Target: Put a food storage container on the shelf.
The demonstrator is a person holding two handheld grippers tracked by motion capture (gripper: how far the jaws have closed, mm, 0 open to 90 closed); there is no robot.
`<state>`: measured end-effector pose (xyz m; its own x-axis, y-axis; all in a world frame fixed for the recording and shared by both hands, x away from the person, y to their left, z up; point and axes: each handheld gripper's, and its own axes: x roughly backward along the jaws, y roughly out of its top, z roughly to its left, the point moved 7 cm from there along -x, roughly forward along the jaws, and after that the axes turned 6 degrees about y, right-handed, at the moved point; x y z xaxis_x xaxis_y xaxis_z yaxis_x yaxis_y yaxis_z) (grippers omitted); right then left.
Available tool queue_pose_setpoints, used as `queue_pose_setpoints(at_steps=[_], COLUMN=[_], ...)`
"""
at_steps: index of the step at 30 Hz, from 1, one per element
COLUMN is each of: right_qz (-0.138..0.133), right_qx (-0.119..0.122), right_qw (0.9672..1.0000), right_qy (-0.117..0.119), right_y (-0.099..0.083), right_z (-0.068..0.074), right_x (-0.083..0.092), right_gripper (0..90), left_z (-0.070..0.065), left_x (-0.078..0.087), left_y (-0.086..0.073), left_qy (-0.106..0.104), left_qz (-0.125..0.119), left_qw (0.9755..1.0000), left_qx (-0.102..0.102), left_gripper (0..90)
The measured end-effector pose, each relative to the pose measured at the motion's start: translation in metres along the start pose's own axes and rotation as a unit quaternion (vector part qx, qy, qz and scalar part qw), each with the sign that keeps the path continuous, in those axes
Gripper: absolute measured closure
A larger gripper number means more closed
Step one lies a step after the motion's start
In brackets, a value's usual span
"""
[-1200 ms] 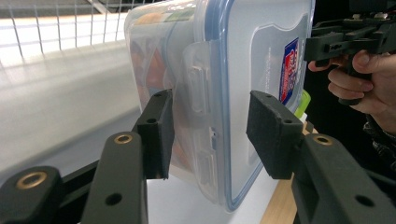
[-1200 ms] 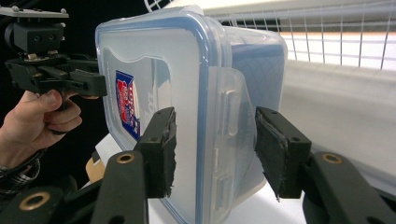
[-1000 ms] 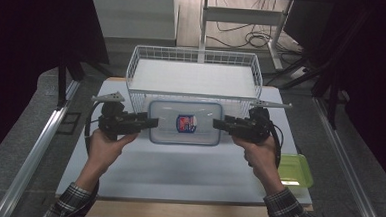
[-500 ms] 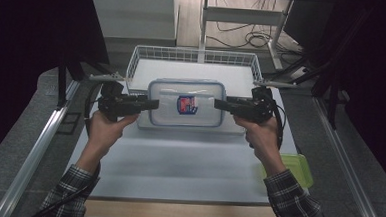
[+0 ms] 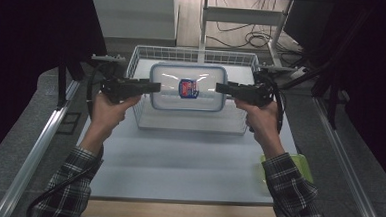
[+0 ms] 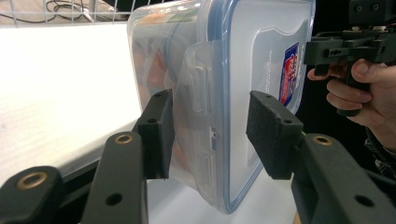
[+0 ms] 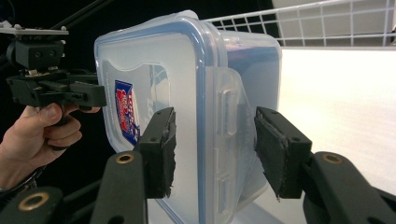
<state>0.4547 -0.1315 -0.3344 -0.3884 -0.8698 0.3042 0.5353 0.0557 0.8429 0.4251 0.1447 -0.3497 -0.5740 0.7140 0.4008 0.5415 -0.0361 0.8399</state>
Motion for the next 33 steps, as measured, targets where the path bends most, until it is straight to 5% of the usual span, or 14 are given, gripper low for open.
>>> queue_pose_setpoints(at_steps=[12,25,33], right_qz=[-0.009,-0.021,-0.017], right_qx=[-0.014,-0.031,-0.010], right_qw=[0.9999,0.9992,0.9990], right_qy=[-0.004,-0.015,-0.041], right_y=[0.021,0.028,0.029], right_z=[-0.015,-0.032,-0.032], right_x=[-0.006,-0.009,-0.011], right_gripper=[48.6,47.5,46.6], left_z=[0.008,0.015,0.018], left_x=[-0.011,-0.024,-0.028], left_y=[0.024,0.027,0.029], left_qy=[0.010,0.010,0.015], left_qz=[0.001,-0.010,-0.016], left_qw=[0.9999,0.9999,0.9998], left_qx=[0.002,0.001,0.002], left_gripper=[52.6,51.5,48.7])
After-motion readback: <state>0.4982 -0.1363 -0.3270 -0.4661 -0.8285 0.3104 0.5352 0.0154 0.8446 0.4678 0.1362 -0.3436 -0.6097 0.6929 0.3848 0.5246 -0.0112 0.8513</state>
